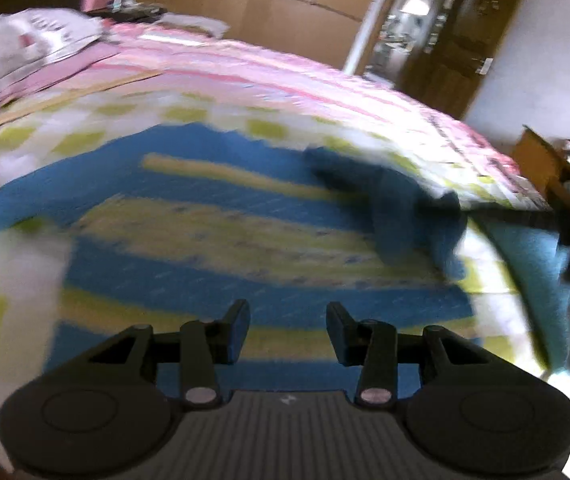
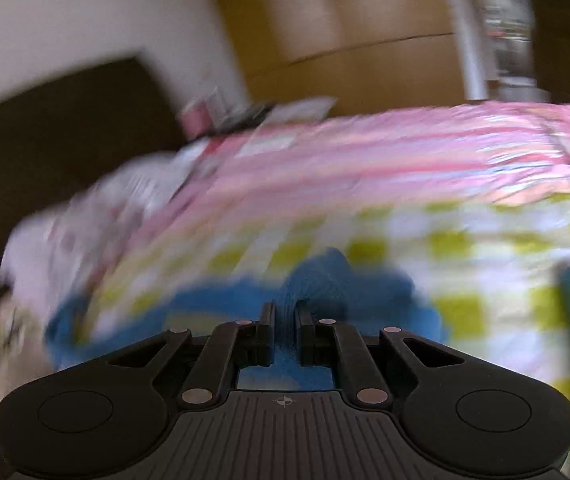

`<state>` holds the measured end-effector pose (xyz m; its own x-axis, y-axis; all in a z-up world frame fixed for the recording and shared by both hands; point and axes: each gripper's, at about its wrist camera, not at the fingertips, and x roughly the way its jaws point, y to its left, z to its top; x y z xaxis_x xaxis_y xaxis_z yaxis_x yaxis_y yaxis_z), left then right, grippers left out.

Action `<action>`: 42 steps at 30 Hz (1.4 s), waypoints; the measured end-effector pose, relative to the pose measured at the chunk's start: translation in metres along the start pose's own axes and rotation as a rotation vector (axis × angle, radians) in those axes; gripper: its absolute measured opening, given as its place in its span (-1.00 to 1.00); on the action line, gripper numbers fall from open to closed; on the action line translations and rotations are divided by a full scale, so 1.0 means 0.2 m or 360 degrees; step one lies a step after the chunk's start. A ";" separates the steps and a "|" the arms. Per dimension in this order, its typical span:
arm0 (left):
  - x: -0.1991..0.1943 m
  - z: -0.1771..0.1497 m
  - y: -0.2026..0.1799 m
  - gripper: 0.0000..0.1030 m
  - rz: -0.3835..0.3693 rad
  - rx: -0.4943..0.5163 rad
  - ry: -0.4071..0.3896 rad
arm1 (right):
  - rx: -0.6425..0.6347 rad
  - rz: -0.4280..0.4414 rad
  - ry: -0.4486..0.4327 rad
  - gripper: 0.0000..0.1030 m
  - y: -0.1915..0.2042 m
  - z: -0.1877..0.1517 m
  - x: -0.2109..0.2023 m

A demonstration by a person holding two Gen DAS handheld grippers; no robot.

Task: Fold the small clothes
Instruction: 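Fold the held sleeve across the sweater body with the right gripper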

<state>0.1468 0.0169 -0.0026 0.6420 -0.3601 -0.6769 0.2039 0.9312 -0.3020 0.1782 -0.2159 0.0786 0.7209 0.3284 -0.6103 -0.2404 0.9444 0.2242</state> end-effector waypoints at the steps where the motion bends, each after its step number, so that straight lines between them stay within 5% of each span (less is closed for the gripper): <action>1: -0.01 -0.02 0.04 -0.06 0.0023 -0.0018 0.0014 | -0.0054 -0.0003 0.0113 -0.77 0.03 -0.07 0.06; 4: 0.00 -0.06 0.12 -0.05 0.0058 -0.0071 0.0042 | -0.0174 -0.0087 0.0310 -0.72 0.08 -0.23 0.16; 7: 0.02 -0.04 0.15 -0.05 0.0019 -0.0093 0.0026 | -0.0244 -0.0123 0.0307 -0.70 0.12 -0.21 0.14; 13: 0.01 -0.02 0.17 -0.05 -0.0011 -0.0083 -0.0018 | -0.0299 -0.0175 0.0196 -0.37 0.18 -0.05 0.07; 17: -0.01 -0.01 0.20 -0.05 -0.0018 -0.0112 -0.0043 | -0.0307 -0.0188 0.0178 -0.25 0.23 0.01 0.24; 25: -0.01 0.00 0.22 -0.04 -0.0024 -0.0102 -0.0054 | -0.0305 -0.0380 0.0289 -0.26 0.27 0.05 0.61; 28: -0.02 0.00 0.24 -0.04 -0.0034 -0.0112 -0.0069 | -0.0218 -0.0378 0.0306 -0.47 0.22 0.06 0.63; 29: -0.02 0.00 0.24 -0.04 -0.0034 -0.0116 -0.0076 | -0.0209 -0.0374 0.0304 -0.69 0.22 0.06 0.62; 34: -0.05 0.02 0.27 -0.04 -0.0027 -0.0152 -0.0125 | -0.0153 -0.0250 0.0235 -0.90 0.27 0.13 0.57; 38: -0.07 0.03 0.31 -0.04 -0.0012 -0.0208 -0.0167 | -0.0195 0.0020 0.0106 -0.90 0.43 0.18 0.51; 42: -0.08 0.03 0.35 -0.03 0.0010 -0.0258 -0.0188 | -0.0306 0.0313 0.0149 -0.82 0.59 0.16 0.55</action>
<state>0.1559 0.0880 -0.0082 0.7272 -0.3361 -0.5985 0.0839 0.9089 -0.4085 0.2488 -0.0686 0.0621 0.5871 0.4971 -0.6389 -0.4950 0.8450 0.2025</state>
